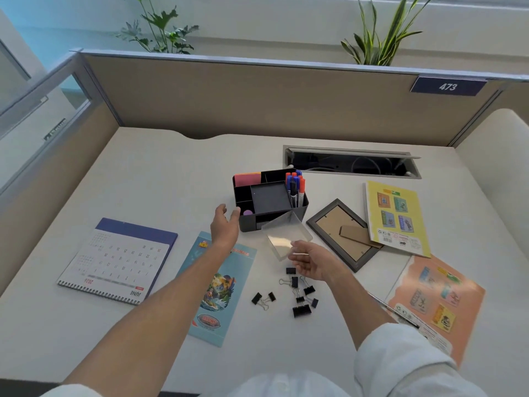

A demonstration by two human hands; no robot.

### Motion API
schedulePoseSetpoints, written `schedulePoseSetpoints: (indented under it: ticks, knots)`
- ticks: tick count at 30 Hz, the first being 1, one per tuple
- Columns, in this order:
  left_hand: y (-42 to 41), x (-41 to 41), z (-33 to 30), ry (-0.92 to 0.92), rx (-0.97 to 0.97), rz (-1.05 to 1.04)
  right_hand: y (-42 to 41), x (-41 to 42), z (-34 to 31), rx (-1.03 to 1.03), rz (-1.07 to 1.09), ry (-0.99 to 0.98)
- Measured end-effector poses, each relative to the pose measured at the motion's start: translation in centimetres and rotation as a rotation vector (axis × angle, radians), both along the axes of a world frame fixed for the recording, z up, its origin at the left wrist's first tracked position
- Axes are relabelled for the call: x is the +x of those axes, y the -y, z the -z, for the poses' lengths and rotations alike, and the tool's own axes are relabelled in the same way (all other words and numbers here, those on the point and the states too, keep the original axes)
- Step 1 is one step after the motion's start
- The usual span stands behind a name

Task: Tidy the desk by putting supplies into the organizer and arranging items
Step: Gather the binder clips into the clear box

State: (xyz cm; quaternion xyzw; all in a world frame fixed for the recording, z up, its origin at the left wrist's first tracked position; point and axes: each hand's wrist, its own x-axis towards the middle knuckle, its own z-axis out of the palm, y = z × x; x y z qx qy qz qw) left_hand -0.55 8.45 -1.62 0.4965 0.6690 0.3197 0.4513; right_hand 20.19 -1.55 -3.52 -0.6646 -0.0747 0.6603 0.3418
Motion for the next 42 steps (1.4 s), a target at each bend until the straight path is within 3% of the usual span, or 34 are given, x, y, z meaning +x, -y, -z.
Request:
schedulePoseSetpoints:
  ticks: [9,22,28,32,34,37,42]
  knots:
    - [2.6,-0.3,1.3,-0.023,0.051,-0.046,2.6,3.9,-0.4,-0.053,0.021,0.159]
    - [6.9,2.0,3.0,-0.072,0.049,0.177,5.6,4.6,1.0,-0.054,0.161,0.211]
    - [8.2,2.2,3.2,-0.065,-0.026,0.284,6.7,5.4,0.7,0.022,0.111,0.443]
    - [8.9,1.3,3.4,-0.12,-0.049,0.383,6.9,4.5,-0.4,0.062,-0.12,1.014]
    - [9.6,0.7,3.5,-0.183,-0.043,0.453,7.1,2.8,-1.4,0.205,-0.184,1.156]
    - [10.5,0.1,3.6,-0.279,-0.024,0.566,7.1,-0.2,-1.7,0.458,-0.396,1.19]
    - [11.5,-0.8,3.6,-0.419,0.022,0.698,7.4,-4.4,0.8,0.708,-1.02,1.244]
